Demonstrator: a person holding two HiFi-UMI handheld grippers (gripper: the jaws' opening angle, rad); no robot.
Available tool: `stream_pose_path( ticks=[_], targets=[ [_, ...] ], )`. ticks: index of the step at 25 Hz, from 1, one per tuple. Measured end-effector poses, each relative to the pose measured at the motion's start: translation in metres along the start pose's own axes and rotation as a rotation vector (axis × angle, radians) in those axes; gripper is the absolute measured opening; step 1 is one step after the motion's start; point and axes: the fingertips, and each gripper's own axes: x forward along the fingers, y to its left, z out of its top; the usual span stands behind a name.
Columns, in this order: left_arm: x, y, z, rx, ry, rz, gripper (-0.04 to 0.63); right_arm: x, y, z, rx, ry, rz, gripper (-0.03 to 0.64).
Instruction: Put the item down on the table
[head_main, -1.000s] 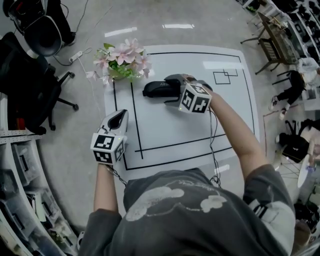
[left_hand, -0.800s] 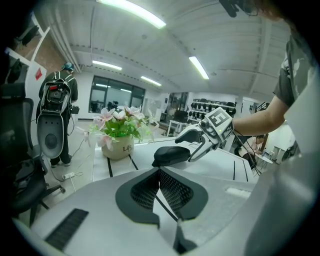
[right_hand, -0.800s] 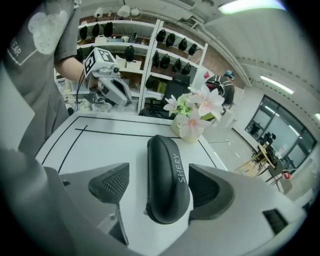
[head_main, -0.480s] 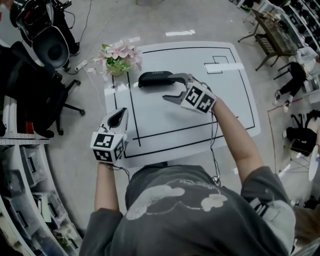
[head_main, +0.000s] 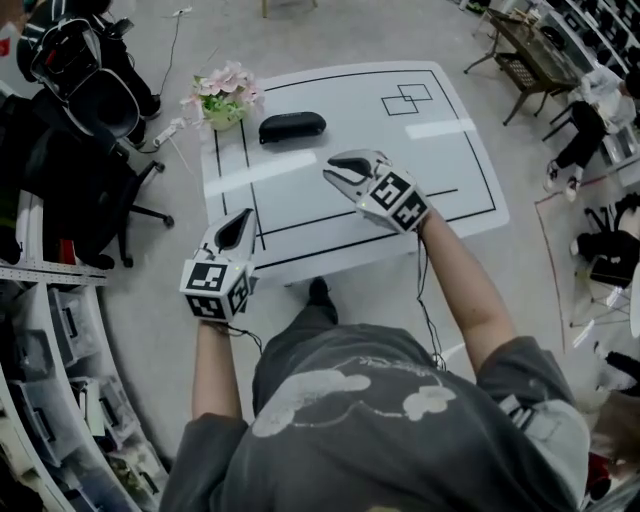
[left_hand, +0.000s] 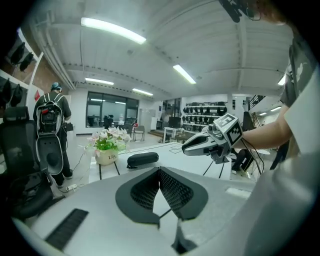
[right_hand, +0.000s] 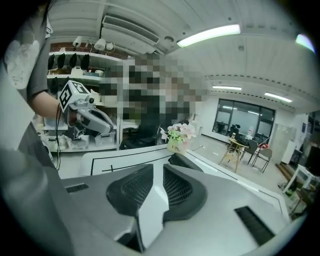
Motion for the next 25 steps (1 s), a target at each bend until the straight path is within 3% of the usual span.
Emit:
stream_pose_path(
  ticks=[5, 10, 19, 25],
  targets=[
    [-0.037, -0.053, -0.013, 0.023, -0.002, -0.028, 0.003, -0.051, 0.044, -0.010, 0.036, -0.031, -0.059, 0.002],
    [-0.073, -0.089, -0.028, 0.029, 0.000, -0.021, 0.003, -0.091, 0.085, -0.022, 0.127, -0.091, -0.095, 0.000],
    [-0.113, -0.102, -0.052, 0.011, 0.019, -0.038, 0.003, -0.111, 0.140, -0.049, 0.225, -0.083, -0.148, -0.002],
    [-0.127, -0.092, -0.064, 0.005, 0.029, -0.118, 0.003, -0.120, 0.156, -0.039, 0.255, -0.065, -0.251, -0.002]
  ],
)
